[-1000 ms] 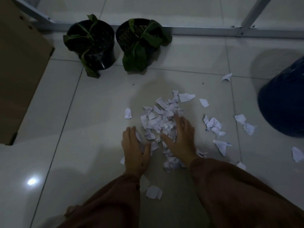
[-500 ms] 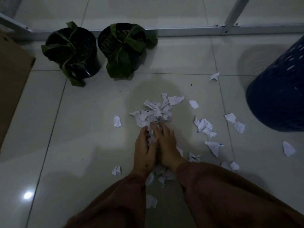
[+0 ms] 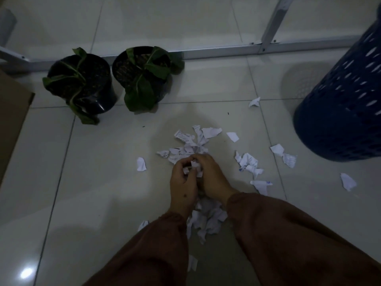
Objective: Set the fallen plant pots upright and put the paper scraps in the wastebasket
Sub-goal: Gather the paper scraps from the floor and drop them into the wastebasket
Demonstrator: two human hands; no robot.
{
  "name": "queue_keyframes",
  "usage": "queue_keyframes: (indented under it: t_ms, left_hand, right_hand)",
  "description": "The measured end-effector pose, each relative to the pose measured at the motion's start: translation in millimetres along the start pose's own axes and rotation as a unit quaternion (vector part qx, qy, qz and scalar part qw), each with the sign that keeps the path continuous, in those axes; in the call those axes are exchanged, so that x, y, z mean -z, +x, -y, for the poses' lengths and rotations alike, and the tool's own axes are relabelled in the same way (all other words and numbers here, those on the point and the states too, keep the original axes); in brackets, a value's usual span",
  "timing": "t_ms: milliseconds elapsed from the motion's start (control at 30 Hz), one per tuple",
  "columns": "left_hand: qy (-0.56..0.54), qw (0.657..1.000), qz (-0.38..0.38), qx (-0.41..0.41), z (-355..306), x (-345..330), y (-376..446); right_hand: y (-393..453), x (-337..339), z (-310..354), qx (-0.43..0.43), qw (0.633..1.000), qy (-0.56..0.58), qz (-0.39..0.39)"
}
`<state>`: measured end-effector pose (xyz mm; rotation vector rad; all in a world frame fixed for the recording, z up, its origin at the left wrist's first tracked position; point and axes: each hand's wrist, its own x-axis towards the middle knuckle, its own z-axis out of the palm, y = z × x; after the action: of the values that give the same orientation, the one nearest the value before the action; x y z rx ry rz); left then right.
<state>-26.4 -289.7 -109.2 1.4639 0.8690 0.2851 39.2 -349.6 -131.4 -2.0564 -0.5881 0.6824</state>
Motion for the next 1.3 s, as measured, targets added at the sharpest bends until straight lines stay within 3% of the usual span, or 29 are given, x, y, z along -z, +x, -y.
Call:
queue_keyframes:
  t_ms: [600,800,1000,1300]
  left_hand:
    - [-0.056,0.986,0.074,-0.136,-154,-101,0]
    - [-0.064,0.965,0.128,-0.219,-214,-149,-16]
    - [-0.077,0.941,0.192,-0.269,-264,-209,-38]
    - [0.079,0.886,0.346,-0.298,-265,-280,-52]
  right_hand:
    - [-6,185,87,0.066,0.983,-0.086,-0.145]
    - [-21,269,109,0.113,0.97,-0.113,-0.181]
    - [-41,347,114,0.134,0.939,-0.171,-0.267]
    - [-76,411,53,0.067,0.927,-0.163,-0.331]
